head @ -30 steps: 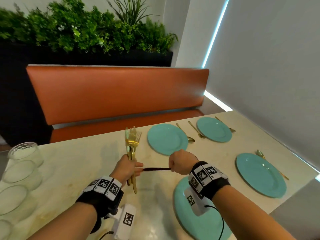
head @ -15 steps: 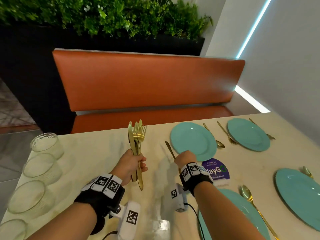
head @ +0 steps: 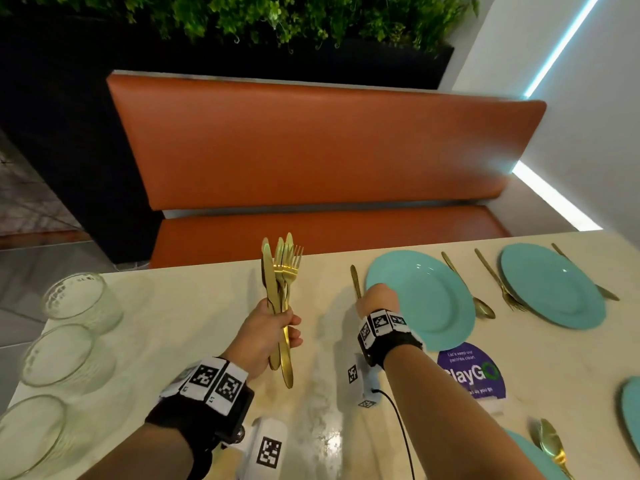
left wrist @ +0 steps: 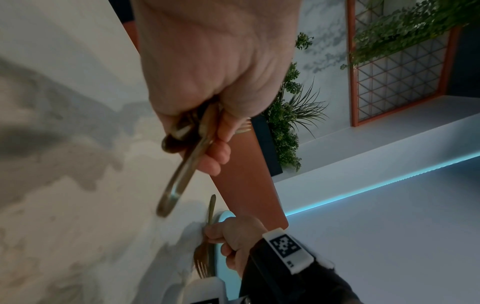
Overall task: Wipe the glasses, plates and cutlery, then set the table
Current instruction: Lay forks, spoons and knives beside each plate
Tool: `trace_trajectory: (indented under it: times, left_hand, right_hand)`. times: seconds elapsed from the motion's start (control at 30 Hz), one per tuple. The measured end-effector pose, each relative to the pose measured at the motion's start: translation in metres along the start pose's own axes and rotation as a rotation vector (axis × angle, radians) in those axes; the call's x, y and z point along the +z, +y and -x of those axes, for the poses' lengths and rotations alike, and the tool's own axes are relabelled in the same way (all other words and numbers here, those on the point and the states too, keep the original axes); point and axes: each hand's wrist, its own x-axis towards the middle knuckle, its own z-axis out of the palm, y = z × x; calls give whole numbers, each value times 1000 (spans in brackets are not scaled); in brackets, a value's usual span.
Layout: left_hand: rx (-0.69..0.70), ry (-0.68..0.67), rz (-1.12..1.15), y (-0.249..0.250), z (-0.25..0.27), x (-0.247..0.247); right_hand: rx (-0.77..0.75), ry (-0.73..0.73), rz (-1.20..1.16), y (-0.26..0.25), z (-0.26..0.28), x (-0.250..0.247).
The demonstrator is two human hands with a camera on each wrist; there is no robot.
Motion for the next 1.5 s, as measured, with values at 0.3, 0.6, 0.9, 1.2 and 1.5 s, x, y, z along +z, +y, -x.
trace_trajectory:
  times: [0.3, 0.6, 0.9, 1.2, 1.5]
  left_hand:
    - [-4, -16, -35, -2, -13, 0]
    - [-10, -25, -55, -3, -17, -2]
    - [-10, -34, -41, -1, -15, -1]
    - [10, -111, 7, 10, 20, 8]
    - [84, -298, -46, -13, 92, 36]
  right_hand:
    - [-69, 77, 118, -16, -4, 3]
    - [-106, 96, 247, -22, -2, 7]
    - [-104, 88, 252, -24, 4, 3]
    - [-332, 46, 68, -28, 51, -27]
    - [-361, -101, -526, 26, 165, -45]
